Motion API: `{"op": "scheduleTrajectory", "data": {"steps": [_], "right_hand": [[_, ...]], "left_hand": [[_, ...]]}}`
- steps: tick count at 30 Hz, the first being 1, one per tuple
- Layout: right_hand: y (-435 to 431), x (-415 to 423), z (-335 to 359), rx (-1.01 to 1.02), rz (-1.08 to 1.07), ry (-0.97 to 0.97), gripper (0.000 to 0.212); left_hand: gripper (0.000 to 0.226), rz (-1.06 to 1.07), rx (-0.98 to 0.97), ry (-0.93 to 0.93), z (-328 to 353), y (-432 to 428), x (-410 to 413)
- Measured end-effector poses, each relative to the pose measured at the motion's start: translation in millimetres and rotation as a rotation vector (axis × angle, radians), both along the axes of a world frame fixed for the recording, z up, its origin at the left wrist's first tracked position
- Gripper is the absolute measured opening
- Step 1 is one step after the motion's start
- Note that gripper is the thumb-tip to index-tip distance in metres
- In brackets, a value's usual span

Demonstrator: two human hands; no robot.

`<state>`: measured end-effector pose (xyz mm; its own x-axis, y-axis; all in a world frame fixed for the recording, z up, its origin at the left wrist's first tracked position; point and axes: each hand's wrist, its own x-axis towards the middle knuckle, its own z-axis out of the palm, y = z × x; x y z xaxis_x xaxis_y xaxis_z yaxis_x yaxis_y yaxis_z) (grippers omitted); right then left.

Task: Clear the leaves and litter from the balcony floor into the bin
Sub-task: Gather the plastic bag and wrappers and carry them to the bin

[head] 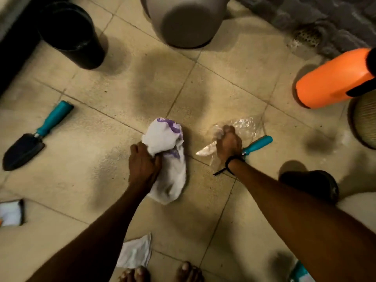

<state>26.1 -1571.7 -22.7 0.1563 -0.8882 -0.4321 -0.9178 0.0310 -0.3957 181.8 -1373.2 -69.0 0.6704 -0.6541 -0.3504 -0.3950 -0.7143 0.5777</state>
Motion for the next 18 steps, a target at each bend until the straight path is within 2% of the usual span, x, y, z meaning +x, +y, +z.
{"op": "scheduleTrajectory", "data": {"steps": [2, 4, 7, 9, 12, 15, 18], "right_hand": [[40, 10, 11, -0.009, 0.118, -0.072, 0.026], [79, 20, 29, 0.024, 0.164, -0.180, 0.027], [120, 29, 61, 0.081, 0.116, -0.261, 0.028], [144, 38, 81, 0.135, 0.071, -0.261, 0.024], [173, 47, 102, 0.215, 0.000, -0.232, 0.029], [193, 61, 121, 0.299, -0.036, -0.210, 0.028], [212, 84, 134, 0.258, 0.065, -0.189, 0.024]], "left_hand": [[0.068, 0.052, 0.021, 0.057, 8, 7, 9], [0.061, 0.234, 0.063, 0.121, 36, 21, 14], [0.043, 0.384, 0.082, 0.141, 82, 42, 10], [0.030, 0.426, 0.070, 0.111, 107, 63, 12], [0.009, 0.546, 0.007, 0.060, 140, 102, 17], [0.016, 0.718, -0.023, -0.032, 164, 143, 20], [0.027, 0.877, 0.045, 0.014, 175, 194, 23]]}}
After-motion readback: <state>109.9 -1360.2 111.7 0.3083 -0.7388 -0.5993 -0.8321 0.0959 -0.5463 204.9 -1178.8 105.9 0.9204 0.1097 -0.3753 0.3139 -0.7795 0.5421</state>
